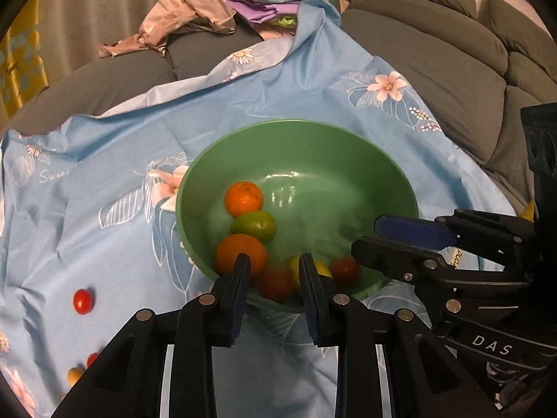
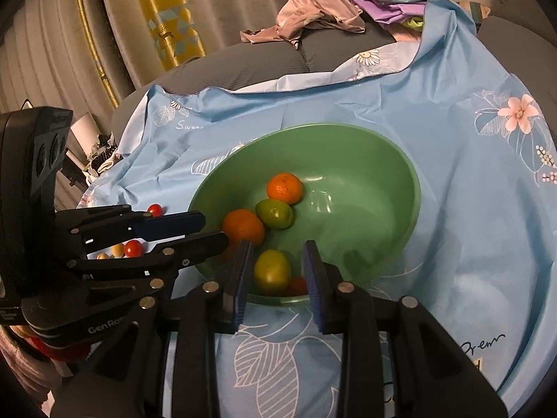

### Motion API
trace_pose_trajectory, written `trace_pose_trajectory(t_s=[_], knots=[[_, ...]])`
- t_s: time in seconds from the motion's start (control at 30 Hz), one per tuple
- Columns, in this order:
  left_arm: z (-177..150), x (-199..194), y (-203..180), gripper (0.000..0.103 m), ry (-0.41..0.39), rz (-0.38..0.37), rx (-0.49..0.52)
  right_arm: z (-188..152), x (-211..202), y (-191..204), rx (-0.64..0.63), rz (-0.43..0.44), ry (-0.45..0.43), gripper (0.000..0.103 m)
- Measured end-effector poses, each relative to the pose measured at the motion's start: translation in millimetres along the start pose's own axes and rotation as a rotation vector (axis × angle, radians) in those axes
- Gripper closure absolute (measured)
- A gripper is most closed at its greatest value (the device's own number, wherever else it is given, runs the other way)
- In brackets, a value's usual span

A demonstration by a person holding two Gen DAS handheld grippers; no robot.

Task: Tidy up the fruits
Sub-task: 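Drop the cherry tomato into the green bowl with the right gripper, then move the open right gripper back toward the small yellow fruits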

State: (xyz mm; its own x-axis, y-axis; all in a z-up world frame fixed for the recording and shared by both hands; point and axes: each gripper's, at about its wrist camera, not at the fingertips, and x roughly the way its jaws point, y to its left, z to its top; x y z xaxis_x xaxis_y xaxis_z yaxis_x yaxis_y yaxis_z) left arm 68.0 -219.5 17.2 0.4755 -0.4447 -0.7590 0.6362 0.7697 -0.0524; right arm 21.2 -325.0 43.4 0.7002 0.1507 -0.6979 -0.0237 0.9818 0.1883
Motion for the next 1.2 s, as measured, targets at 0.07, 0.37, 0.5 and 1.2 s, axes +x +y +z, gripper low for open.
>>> trace_pose_trajectory(t_s=[0.07,0.37,0.5,1.2], knots=[[0,-3,0,0.071,-0.006,0.008,0.001,0,-2,0,-0.003,-0.007,0.0,0.066],[-28,-54,35,0.055,-0.06,0.091,-0.071,-3,-19,-3,0.006,-0.02,-0.013,0.059],[-57,-85,62,0.055,-0.076,0.162,-0.14,-4,-25,4,-0.004,-0.007,-0.015,0.059],[-172,-147,127,0.055,-0.037,0.289,-0.41,-28,-7,109,-0.209,0.166,0.123,0.059]])
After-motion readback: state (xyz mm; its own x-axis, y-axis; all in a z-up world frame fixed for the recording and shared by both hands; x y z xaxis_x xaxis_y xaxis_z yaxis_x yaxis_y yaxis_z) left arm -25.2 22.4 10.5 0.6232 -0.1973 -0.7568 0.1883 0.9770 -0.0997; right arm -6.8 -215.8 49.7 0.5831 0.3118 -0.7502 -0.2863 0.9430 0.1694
